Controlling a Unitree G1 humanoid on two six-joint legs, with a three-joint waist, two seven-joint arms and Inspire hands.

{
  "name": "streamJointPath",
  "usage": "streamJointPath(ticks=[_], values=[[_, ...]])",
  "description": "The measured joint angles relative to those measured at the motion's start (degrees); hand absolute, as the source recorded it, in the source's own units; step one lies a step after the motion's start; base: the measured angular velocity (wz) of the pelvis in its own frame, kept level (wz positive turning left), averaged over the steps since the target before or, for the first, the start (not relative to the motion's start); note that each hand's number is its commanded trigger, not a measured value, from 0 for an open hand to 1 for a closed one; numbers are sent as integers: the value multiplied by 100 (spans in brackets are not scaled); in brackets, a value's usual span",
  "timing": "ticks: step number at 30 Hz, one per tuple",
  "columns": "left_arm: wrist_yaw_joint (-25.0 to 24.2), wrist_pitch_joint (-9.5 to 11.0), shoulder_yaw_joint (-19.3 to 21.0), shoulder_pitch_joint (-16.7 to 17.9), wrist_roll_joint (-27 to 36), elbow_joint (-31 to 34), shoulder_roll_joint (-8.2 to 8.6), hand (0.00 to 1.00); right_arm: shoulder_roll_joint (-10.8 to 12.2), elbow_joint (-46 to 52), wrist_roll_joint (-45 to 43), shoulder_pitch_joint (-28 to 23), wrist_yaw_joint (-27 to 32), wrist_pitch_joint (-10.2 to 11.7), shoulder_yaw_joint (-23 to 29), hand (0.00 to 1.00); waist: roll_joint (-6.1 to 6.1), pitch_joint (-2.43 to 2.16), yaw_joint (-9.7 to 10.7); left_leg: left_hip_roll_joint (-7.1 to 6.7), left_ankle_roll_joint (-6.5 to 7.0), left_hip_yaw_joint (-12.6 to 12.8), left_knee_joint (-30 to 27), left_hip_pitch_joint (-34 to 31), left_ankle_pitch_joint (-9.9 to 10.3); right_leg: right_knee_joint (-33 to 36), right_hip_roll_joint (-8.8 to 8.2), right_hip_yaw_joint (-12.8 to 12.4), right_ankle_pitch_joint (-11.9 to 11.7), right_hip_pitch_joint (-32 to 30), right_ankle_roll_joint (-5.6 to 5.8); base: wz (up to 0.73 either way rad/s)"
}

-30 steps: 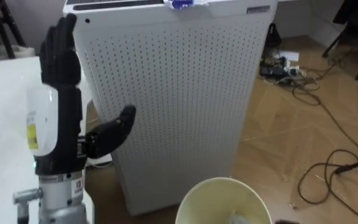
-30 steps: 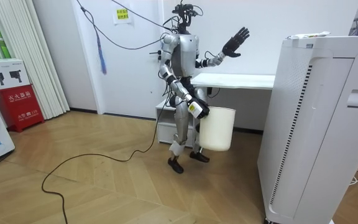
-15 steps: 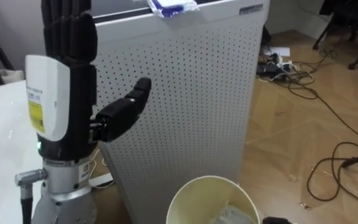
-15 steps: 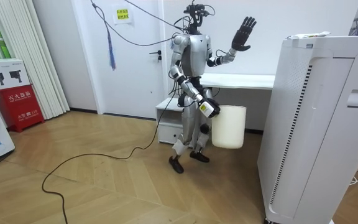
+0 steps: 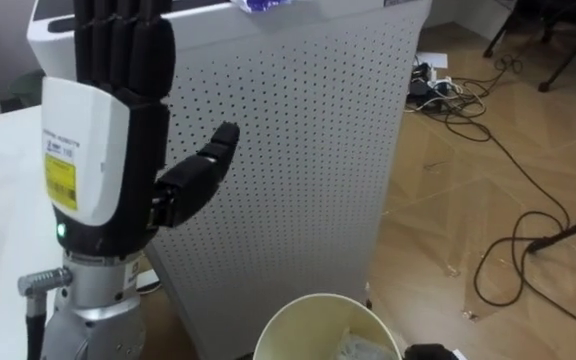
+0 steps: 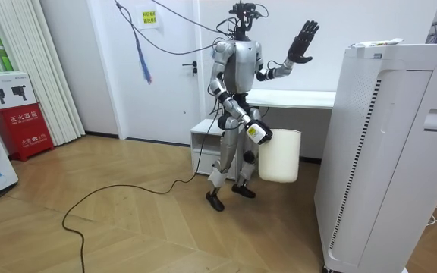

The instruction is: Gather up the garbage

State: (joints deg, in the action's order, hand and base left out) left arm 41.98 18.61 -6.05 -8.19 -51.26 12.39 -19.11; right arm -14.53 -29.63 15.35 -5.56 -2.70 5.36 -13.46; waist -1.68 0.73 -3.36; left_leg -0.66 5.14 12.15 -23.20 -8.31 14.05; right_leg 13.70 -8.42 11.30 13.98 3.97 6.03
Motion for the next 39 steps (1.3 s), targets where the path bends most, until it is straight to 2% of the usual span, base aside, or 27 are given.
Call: streamJointPath(ticks=[5,9,11,13,15,17,21,23,25,28,32,34,38,39], values=[[8,-185,-110,-116,-110,-1,-45,0,-51,147,-76,1,-3,0,-81,100,-23,-26,50,-9,-53,4,90,183,-32,-97,3,-15,-13,168,-20,-6],[-23,-450,-114,-196,-125,-2,-86,0,-51,236,-95,1,-119,-8,-82,100,-35,-34,158,-26,-113,1,247,348,-74,-222,20,-27,-28,304,-42,-1],[-32,-565,-149,-314,-113,-10,-159,0,-51,258,-95,1,-132,-16,-94,100,-57,-41,193,-10,-133,-22,255,371,-85,-249,48,-17,-40,355,-62,2],[-52,-652,-162,-605,-105,-144,-315,0,-82,354,-143,-1,-133,-74,-99,100,-99,-39,223,-4,-158,-42,259,378,-100,-332,71,-19,-53,402,-83,2],[-80,-738,-163,-804,-105,-311,-369,0,-161,414,-177,0,-169,-139,-100,100,-158,-45,230,-13,-170,-48,308,423,-110,-329,68,-21,-53,420,-83,-2],[-158,-813,-162,-935,-101,-456,-445,0,-189,445,-193,-1,-194,-176,-96,100,-195,-31,236,-24,-178,-45,397,491,-135,-323,63,-45,-53,425,-84,-8],[-466,-1040,-161,-986,-99,-561,-465,0,-240,446,-235,-4,-360,-186,-94,100,-254,0,311,-10,-191,10,422,501,-143,-317,67,-118,-53,388,-84,-7],[-562,-1095,-164,-1072,-101,-612,-467,0,-290,446,-234,-4,-435,-217,-94,100,-286,-5,311,-15,-191,30,441,501,-143,-315,63,-147,-54,371,-85,-9],[-714,-1231,-224,-1437,-94,-869,-501,0,-365,446,-245,0,-522,-346,-98,100,-325,-7,311,-16,-191,29,448,506,-143,-310,63,-180,-54,370,-85,0],[-909,-1421,-231,-1691,-88,-1093,-506,0,-419,446,-371,-1,-598,-469,-94,100,-403,-14,317,-19,-196,41,498,562,-146,-306,63,-189,-54,378,-85,-5],[-1222,-1570,-230,-1734,0,-1415,-550,0,-432,447,-421,-1,-628,-595,-92,100,-463,-13,330,-12,-235,175,656,697,-170,-312,62,-286,-54,384,-86,-18],[-1406,-1622,-229,-1791,38,-1714,-659,0,-433,453,-421,1,-630,-611,-42,100,-465,-15,375,-16,-253,209,754,719,-198,-305,64,-340,-55,333,-86,-11],[-1589,-1767,-230,-1829,112,-1953,-759,0,-467,474,-434,1,-616,-619,12,100,-462,-13,454,-16,-261,214,862,787,-216,-244,64,-344,-56,280,-88,-10],[-1626,-1782,-235,-1834,120,-2012,-801,0,-511,496,-441,1,-612,-620,6,100,-469,-16,444,-6,-272,126,897,835,-224,-127,68,-333,-55,229,-88,-25]])
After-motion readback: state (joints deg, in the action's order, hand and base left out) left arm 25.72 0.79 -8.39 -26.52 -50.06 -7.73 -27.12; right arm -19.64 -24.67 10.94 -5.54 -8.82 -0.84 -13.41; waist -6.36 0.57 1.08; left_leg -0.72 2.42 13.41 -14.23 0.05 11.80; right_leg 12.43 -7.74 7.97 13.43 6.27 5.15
